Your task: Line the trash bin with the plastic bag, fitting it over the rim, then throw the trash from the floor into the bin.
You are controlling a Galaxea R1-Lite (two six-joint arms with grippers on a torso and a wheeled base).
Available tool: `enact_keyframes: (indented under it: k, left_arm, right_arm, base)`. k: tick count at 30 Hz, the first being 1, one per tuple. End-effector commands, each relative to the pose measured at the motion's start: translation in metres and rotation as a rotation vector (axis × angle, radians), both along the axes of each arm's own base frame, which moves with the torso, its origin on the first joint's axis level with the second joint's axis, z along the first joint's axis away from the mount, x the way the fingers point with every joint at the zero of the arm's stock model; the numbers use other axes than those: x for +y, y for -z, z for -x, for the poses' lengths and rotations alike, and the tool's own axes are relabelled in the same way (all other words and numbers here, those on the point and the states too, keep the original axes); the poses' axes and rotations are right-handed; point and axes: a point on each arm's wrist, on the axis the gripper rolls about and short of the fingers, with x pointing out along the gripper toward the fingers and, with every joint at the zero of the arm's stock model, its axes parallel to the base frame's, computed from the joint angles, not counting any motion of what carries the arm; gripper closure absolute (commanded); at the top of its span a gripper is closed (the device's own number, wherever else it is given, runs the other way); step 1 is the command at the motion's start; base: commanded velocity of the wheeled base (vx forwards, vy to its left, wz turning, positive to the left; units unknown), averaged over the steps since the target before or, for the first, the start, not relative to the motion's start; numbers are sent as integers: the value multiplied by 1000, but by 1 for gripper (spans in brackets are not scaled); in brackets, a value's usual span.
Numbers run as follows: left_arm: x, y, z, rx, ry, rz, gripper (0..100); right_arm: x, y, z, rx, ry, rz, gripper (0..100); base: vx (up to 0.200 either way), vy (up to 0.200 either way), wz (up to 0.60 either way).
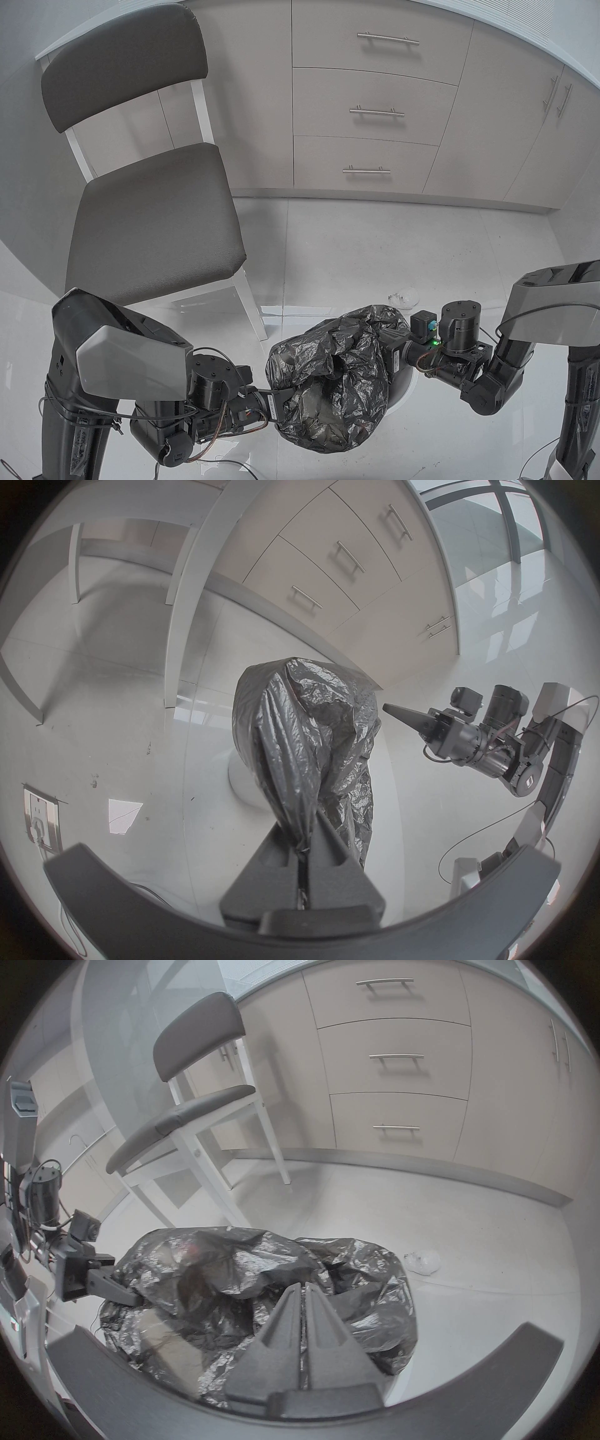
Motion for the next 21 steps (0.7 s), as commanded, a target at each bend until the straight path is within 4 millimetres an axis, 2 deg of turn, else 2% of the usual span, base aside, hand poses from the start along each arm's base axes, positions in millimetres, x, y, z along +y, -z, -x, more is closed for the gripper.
enact_keyframes:
  k: [1, 12, 21]
  left_arm:
    - [0, 0, 0, 1, 0, 0, 100]
    - [0, 0, 0, 2, 1, 2, 100]
    - [0, 0, 0, 1, -1, 1, 100]
  right_arm:
    - [-9, 10, -14, 5, 41, 4, 100]
    - [-17, 27, -19, 42, 61, 33, 100]
    - [-36, 50, -32, 58, 95, 118, 100]
  base:
    - [0, 0, 0]
    - [0, 0, 0]
    - [0, 0, 0]
